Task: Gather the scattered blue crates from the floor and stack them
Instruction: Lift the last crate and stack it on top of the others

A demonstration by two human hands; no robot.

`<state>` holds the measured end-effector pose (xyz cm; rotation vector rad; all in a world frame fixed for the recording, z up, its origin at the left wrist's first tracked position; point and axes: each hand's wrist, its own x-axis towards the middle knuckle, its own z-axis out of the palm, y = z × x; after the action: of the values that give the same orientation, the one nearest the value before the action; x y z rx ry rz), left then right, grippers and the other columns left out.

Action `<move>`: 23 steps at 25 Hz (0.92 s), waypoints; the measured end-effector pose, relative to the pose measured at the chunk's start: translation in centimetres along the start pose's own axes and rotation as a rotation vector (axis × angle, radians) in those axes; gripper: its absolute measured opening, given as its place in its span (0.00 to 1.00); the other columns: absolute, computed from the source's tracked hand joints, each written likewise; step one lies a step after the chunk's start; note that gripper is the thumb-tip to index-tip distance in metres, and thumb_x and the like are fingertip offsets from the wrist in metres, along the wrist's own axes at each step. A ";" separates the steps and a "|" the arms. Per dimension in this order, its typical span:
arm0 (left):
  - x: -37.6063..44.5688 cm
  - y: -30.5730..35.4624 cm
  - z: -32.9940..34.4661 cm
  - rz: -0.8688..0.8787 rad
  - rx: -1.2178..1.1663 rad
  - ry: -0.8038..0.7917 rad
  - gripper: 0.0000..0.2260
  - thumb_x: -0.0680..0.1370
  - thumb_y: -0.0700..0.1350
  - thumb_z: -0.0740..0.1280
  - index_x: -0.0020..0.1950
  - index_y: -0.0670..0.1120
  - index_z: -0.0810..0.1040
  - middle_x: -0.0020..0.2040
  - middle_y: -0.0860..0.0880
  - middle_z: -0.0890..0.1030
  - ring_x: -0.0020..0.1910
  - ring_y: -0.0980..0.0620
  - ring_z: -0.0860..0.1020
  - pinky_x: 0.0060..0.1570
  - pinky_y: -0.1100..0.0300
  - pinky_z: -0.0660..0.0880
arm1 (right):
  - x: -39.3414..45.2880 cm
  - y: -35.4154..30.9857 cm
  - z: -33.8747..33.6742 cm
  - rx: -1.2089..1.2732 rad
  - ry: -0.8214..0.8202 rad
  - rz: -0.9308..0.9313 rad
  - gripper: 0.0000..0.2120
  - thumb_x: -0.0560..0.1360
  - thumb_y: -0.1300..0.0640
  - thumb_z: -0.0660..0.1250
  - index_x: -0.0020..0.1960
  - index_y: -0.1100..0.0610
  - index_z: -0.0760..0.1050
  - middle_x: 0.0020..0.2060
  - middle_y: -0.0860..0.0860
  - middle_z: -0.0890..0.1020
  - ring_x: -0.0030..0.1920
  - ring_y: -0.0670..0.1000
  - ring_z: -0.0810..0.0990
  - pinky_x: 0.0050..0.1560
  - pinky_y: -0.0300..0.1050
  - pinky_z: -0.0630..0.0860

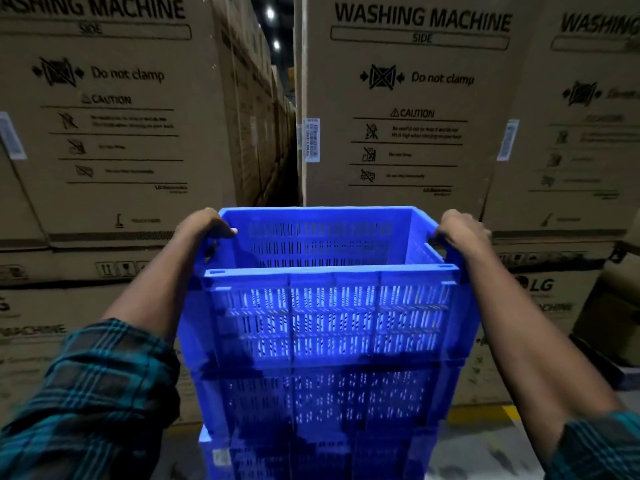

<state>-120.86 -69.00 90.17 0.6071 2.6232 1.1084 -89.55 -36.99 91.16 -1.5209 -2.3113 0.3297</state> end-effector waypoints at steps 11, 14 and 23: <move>-2.1 0.7 1.6 0.061 0.444 0.271 0.19 0.74 0.55 0.72 0.57 0.43 0.76 0.61 0.38 0.79 0.59 0.37 0.77 0.60 0.46 0.73 | -2.4 0.6 0.0 0.080 -0.005 -0.040 0.13 0.72 0.58 0.68 0.55 0.61 0.78 0.59 0.63 0.80 0.57 0.64 0.80 0.56 0.54 0.75; -3.5 2.4 3.3 0.131 0.583 0.325 0.25 0.75 0.59 0.70 0.64 0.44 0.75 0.65 0.38 0.75 0.66 0.36 0.72 0.65 0.44 0.66 | -3.6 0.5 0.1 0.058 0.057 -0.062 0.13 0.73 0.56 0.68 0.54 0.61 0.78 0.58 0.62 0.81 0.57 0.64 0.80 0.52 0.51 0.73; -12.5 5.9 9.1 0.974 0.329 -0.038 0.32 0.75 0.74 0.51 0.57 0.51 0.81 0.46 0.52 0.84 0.49 0.50 0.81 0.51 0.50 0.78 | -11.3 0.5 2.7 0.172 0.204 -0.397 0.24 0.79 0.35 0.56 0.57 0.51 0.80 0.52 0.54 0.84 0.62 0.58 0.77 0.62 0.54 0.62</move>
<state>-104.82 -65.24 88.83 2.0780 2.4729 0.7960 -86.13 -47.14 86.65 -0.9394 -2.2860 0.2458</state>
